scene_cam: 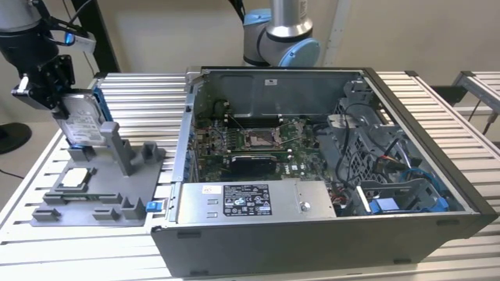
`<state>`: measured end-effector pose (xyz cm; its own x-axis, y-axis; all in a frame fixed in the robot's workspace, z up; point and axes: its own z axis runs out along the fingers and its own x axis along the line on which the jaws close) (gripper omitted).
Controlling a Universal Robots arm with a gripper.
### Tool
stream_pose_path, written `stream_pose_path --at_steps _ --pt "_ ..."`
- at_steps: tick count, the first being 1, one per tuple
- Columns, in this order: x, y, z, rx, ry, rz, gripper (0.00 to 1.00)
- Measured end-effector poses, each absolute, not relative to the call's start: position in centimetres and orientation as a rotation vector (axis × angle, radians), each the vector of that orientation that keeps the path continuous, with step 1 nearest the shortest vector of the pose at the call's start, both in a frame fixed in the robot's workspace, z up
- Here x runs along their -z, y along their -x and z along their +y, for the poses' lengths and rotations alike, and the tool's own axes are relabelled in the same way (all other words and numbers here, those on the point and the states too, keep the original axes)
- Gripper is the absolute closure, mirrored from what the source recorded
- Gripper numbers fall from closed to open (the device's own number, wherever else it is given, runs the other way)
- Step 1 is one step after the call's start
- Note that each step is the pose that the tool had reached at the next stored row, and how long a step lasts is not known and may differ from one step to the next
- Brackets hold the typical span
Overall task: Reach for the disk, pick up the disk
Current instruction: 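Pick up the disk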
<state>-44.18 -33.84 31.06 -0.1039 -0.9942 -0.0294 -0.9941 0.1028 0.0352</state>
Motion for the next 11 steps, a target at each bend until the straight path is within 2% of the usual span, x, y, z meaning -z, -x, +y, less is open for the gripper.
stream_pose_path --at_steps 11 --pt "-32.03 44.17 -33.84 0.072 -2.102 -2.332 1.00"
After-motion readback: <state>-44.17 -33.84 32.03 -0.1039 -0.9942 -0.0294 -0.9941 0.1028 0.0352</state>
